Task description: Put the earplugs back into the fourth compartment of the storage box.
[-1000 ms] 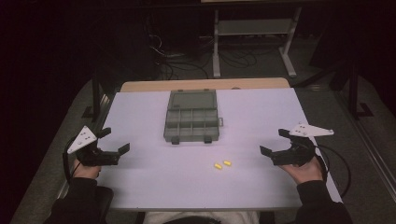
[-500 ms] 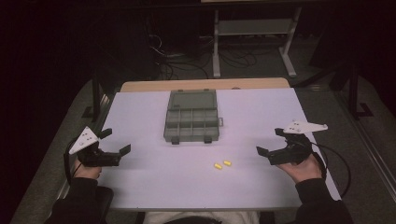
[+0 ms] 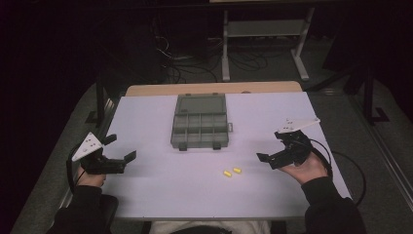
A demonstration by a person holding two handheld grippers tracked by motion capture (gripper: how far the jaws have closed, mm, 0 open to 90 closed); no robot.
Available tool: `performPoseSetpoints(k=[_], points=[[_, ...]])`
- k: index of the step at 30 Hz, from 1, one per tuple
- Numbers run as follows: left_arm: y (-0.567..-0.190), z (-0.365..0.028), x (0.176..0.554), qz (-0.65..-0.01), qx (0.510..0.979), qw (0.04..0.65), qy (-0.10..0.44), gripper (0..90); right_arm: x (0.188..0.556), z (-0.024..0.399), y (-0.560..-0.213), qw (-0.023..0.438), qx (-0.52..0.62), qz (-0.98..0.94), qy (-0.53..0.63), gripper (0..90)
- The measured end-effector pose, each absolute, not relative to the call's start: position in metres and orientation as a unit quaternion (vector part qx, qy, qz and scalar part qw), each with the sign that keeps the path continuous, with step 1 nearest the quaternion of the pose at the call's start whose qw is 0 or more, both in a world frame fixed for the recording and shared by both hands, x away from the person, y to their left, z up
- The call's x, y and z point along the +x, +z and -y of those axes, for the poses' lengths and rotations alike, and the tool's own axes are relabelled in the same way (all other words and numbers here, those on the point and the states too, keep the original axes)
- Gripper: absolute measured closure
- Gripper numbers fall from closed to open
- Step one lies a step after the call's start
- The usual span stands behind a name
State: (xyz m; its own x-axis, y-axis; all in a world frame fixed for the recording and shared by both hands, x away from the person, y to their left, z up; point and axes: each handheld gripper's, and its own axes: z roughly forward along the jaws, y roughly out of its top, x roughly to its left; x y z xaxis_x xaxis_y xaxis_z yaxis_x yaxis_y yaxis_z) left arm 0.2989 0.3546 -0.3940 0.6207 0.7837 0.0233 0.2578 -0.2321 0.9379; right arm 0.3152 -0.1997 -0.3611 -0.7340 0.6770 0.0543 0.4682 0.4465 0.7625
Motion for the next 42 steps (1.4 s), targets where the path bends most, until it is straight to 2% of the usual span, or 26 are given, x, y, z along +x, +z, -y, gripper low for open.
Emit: performPoseSetpoints(k=[20,42], points=[[-0.395,-0.354,0.3,-0.348,0.744,0.509,0.256,0.0,0.334,0.154,-0.385,0.091,0.293,-0.89,0.338,0.0],[-0.395,-0.353,0.302,-0.346,0.745,0.511,0.255,0.0,0.337,0.127,-0.407,0.062,0.255,-0.921,0.288,1.3]])
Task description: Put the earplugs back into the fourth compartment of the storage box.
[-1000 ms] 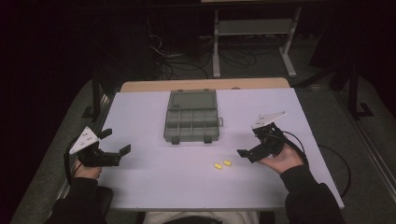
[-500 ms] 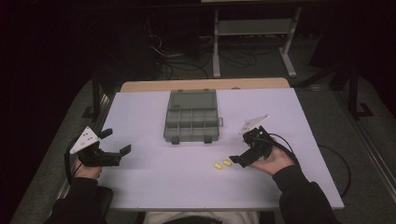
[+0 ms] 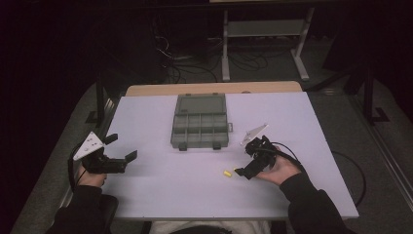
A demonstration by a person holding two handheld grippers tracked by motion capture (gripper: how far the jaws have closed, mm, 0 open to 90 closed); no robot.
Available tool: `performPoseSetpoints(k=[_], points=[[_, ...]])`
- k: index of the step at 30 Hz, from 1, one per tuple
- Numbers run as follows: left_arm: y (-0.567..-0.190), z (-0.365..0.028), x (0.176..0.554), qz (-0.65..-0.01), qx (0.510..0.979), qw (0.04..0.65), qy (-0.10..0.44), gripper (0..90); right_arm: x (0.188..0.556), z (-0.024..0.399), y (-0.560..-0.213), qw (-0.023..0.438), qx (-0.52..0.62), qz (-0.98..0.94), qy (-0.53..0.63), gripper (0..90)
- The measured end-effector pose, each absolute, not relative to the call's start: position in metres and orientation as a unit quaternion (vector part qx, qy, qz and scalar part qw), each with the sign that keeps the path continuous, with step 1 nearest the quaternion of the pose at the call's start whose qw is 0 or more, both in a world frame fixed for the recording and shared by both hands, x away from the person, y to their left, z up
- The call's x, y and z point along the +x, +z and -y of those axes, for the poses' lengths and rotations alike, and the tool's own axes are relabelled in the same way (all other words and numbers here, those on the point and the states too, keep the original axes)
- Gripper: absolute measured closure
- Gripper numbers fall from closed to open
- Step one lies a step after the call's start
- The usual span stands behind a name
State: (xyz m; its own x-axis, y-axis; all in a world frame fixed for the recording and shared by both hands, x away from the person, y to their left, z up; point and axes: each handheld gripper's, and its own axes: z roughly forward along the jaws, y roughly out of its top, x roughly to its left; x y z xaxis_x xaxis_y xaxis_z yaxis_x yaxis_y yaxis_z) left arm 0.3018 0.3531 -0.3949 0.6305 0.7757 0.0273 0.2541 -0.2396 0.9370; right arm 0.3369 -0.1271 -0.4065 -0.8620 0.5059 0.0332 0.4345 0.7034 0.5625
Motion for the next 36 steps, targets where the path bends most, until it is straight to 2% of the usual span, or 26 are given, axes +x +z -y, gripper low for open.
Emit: performPoseSetpoints(k=[3,4,7,8,9,17,36], points=[[-0.395,-0.353,0.302,-0.345,0.746,0.51,0.254,0.0,0.337,0.127,-0.409,0.054,0.254,-0.922,0.288,5.6],[-0.395,-0.352,0.302,-0.345,0.746,0.51,0.254,0.0,0.337,0.126,-0.412,0.045,0.248,-0.925,0.285,11.0],[-0.395,-0.352,0.302,-0.344,0.747,0.51,0.254,0.0,0.336,0.122,-0.415,0.044,0.236,-0.931,0.275,14.6],[-0.395,-0.352,0.302,-0.344,0.747,0.51,0.254,0.0,0.335,0.119,-0.416,0.042,0.231,-0.934,0.271,20.1],[-0.395,-0.352,0.302,-0.344,0.747,0.51,0.254,0.0,0.335,0.119,-0.416,0.042,0.231,-0.934,0.271,20.1],[-0.396,-0.351,0.303,-0.343,0.747,0.511,0.251,0.0,0.334,0.116,-0.419,0.038,0.22,-0.937,0.269,41.1],[-0.396,-0.35,0.303,-0.34,0.749,0.511,0.248,0.0,0.336,0.108,-0.429,0.04,0.202,-0.948,0.243,73.1]])
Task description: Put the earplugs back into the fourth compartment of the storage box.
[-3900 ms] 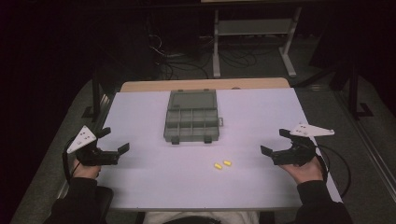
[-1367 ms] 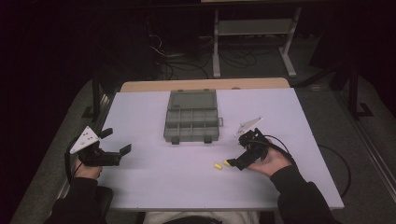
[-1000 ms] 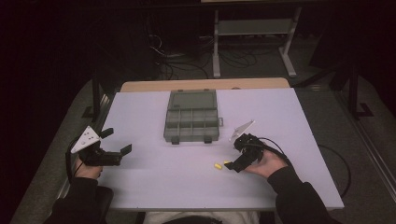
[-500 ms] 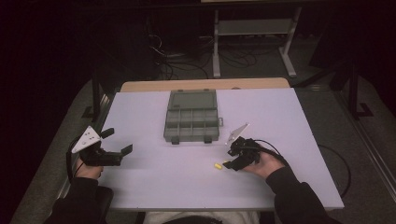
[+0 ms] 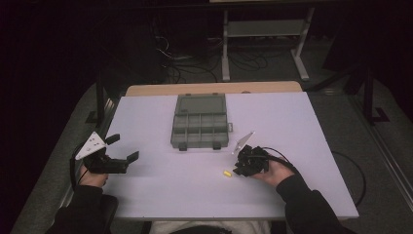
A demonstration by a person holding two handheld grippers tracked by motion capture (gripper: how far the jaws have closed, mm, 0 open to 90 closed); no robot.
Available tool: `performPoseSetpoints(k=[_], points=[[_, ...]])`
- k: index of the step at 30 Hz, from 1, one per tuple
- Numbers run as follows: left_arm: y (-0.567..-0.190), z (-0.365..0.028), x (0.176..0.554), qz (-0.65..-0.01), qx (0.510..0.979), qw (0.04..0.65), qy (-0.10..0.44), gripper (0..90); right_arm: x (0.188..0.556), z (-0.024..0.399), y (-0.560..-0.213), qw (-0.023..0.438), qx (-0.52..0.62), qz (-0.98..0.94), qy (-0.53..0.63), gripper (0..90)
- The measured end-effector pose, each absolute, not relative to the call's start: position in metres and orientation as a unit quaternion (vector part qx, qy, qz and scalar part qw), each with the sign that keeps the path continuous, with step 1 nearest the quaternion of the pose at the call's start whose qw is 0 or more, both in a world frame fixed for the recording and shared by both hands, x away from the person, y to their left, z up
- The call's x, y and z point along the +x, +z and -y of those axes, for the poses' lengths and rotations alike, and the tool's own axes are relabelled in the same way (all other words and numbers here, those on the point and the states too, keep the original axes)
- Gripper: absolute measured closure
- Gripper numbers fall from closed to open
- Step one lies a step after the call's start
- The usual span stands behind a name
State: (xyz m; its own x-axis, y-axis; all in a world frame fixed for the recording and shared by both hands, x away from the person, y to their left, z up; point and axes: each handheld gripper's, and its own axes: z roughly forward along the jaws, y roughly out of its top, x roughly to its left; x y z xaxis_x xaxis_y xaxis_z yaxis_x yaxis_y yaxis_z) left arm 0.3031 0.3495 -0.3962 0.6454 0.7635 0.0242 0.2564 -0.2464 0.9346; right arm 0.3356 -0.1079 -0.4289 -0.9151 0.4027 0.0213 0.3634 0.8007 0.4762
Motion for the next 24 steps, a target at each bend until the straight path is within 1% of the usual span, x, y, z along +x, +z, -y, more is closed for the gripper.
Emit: performPoseSetpoints(k=[1,3,6,17,24], points=[[-0.396,-0.35,0.303,-0.34,0.75,0.511,0.248,0.0,0.336,0.108,-0.429,0.04,0.202,-0.948,0.243,73.1],[-0.396,-0.35,0.303,-0.34,0.75,0.511,0.248,0.0,0.336,0.108,-0.429,0.038,0.2,-0.948,0.244,77.8],[-0.396,-0.35,0.303,-0.34,0.75,0.511,0.248,0.0,0.335,0.107,-0.429,0.036,0.201,-0.948,0.244,79.2],[-0.396,-0.351,0.303,-0.343,0.747,0.513,0.247,0.0,0.336,0.107,-0.426,0.029,0.207,-0.945,0.252,80.8],[-0.396,-0.351,0.303,-0.344,0.747,0.513,0.246,0.0,0.339,0.111,-0.412,0.04,0.216,-0.937,0.272,81.1]])
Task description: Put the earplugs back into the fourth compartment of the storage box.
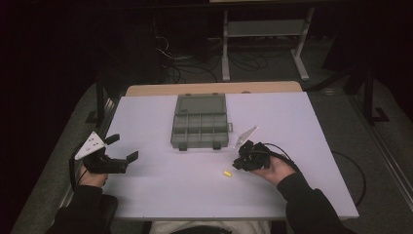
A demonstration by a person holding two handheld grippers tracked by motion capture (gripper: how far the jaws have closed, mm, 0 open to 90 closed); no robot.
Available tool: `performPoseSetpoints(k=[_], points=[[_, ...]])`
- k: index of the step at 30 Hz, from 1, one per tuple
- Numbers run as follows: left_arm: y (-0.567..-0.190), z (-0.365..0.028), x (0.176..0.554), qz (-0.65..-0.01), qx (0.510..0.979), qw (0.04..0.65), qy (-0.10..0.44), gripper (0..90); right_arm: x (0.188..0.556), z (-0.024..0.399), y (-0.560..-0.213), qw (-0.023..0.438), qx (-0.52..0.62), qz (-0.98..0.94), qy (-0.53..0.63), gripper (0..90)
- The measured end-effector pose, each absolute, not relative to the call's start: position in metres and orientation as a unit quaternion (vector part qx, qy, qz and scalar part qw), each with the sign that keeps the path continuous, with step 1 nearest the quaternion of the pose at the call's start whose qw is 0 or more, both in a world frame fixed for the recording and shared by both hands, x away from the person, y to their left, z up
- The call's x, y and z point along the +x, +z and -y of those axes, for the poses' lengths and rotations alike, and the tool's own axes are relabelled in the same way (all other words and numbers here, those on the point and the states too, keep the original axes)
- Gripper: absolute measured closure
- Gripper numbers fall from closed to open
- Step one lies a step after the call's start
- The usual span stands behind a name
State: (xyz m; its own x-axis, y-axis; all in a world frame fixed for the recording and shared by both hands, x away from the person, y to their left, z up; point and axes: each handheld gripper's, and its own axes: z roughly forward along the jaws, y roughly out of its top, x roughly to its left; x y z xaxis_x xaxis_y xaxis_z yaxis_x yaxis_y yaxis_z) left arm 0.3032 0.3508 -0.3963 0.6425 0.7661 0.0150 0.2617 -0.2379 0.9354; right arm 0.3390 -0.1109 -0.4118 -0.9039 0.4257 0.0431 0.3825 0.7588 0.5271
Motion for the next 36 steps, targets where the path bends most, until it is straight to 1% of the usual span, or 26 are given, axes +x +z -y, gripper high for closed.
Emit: performPoseSetpoints(k=[22,29,36], points=[[-0.397,-0.352,0.303,-0.345,0.748,0.511,0.245,0.0,0.369,0.119,-0.381,0.049,0.235,-0.923,0.3,81.5],[-0.397,-0.352,0.303,-0.345,0.748,0.513,0.243,0.0,0.382,0.116,-0.374,0.048,0.238,-0.923,0.297,81.5],[-0.397,-0.353,0.303,-0.347,0.746,0.515,0.241,0.0,0.395,0.109,-0.359,0.05,0.233,-0.926,0.294,81.5]])
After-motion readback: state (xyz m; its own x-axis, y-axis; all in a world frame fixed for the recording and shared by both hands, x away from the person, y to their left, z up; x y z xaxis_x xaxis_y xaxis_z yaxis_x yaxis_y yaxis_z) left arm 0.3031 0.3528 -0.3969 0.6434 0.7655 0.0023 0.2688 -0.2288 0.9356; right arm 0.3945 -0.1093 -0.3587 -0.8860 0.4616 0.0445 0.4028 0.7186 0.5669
